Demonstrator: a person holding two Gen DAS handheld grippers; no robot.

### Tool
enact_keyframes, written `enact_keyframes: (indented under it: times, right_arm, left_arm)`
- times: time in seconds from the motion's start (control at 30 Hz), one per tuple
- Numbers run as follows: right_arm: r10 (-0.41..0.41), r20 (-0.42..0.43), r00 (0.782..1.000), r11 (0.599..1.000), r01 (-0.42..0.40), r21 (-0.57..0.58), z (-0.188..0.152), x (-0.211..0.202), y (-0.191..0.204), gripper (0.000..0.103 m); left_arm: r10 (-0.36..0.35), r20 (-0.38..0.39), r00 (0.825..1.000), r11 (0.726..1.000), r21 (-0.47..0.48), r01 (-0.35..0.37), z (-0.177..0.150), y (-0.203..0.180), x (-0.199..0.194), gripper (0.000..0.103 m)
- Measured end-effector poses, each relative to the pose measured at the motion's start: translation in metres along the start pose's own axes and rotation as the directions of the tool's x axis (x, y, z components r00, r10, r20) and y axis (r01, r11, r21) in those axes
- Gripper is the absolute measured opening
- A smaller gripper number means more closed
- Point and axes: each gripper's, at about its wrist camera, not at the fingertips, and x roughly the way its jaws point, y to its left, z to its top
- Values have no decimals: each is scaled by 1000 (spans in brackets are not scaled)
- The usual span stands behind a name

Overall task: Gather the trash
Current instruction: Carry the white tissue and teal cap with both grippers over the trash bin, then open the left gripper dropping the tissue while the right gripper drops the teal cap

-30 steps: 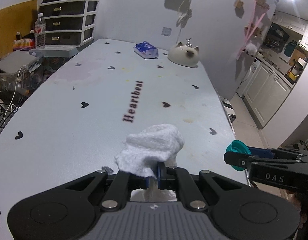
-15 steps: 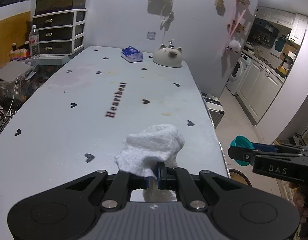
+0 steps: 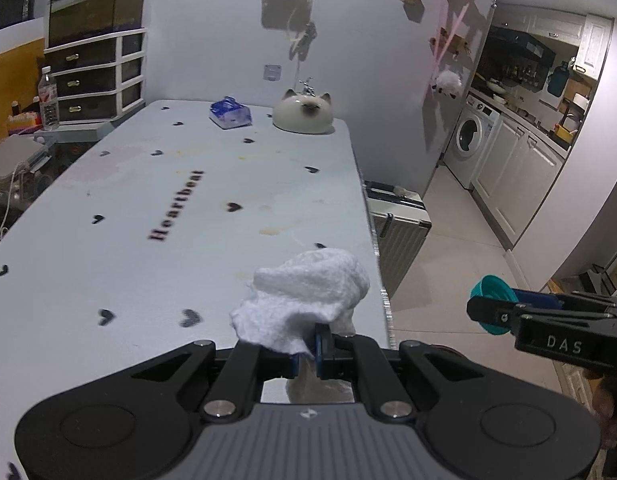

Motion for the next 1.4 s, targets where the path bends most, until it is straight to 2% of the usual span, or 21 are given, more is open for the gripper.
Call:
enact_keyframes:
  times: [0.3,0.53,0.7,0.8,1.0,1.13,1.3,1.4]
  right_arm:
    - [4,-35,999,1000,-4,-8,3,3,-98,50]
    - [-9,-75,997,1000,11,26,-2,15,-169,50]
    - [-40,-115,993,995,50,90,-14,27,-217,50]
    - [-60,-148,987,987,80,136,-25,36,-244,50]
    - [-97,-228,969,966,147,211,-52,58,-288,50]
    - [-100,-294,950,949,180,258,-74,80,-314,50]
    - [-80,-353,932,936,192,294,-100,115,-339,50]
    - [-70,-386,920,924,206,323,-115,138,-353,50]
  left_arm:
    - [13,-36,999,1000,-12,-14,1,-85,41,8]
    - [-14,-90,996,1000,7,15,1,-145,83,7]
    - [-56,-163,985,997,42,63,-2,-181,120,8]
    - [-81,-219,972,993,69,98,-6,-202,149,8]
    - [-119,-348,930,979,113,168,-23,-235,211,8]
    - [-140,-442,886,971,114,210,-45,-250,257,8]
    - [-180,-547,818,961,80,265,-84,-265,316,8]
    - [-198,-586,786,956,61,286,-108,-271,348,12]
